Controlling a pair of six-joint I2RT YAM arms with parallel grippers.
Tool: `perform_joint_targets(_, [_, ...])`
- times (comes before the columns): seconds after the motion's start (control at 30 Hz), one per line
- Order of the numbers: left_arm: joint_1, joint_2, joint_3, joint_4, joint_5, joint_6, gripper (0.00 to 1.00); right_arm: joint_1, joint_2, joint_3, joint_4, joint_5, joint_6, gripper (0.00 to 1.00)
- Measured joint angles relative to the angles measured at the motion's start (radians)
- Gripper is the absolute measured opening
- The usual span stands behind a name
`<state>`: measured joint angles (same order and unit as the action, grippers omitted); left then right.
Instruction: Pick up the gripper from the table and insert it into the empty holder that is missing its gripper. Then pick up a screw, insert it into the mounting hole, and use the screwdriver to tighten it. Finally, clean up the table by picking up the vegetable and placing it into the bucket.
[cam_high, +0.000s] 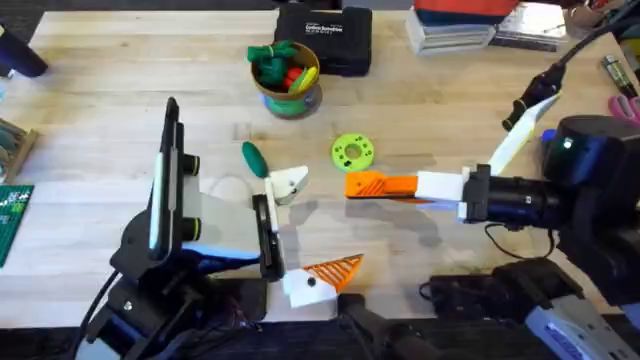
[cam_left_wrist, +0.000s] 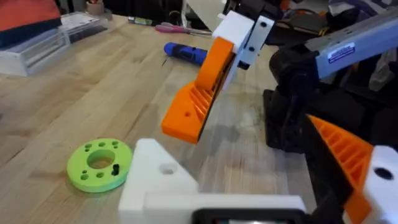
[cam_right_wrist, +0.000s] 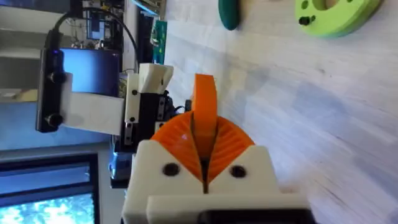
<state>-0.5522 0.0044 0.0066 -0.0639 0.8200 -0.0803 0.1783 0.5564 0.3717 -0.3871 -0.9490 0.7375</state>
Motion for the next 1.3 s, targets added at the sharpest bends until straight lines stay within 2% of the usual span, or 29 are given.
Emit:
perform_joint_targets(0.3, [0.0,0.0,0.0,0.0,0.0,0.0,0.987,0.0,0.001,-0.008,0.027,-0.017,0.11,0.014])
perform_joint_targets(0.47, [0.0,0.0,0.0,0.0,0.0,0.0,0.986,0.005,0.044,-0.008,0.076,-0.016,0.155,0.014])
perform_joint_targets(0.67, [0.0,0.0,0.0,0.0,0.0,0.0,0.986,0.08,0.153,-0.009,0.267,-0.022,0.2,0.014])
perform_joint_targets(0.83, [0.0,0.0,0.0,0.0,0.0,0.0,0.985,0.133,0.258,-0.009,0.449,-0.085,0.218,0.014])
perform_joint_targets(1.1, [0.0,0.0,0.0,0.0,0.0,0.0,0.985,0.142,0.407,-0.009,0.528,-0.198,0.235,0.014])
perform_joint_targets(1.3, [0.0,0.0,0.0,0.0,-0.003,0.0,0.985,0.142,0.462,-0.009,0.64,-0.244,0.272,0.014])
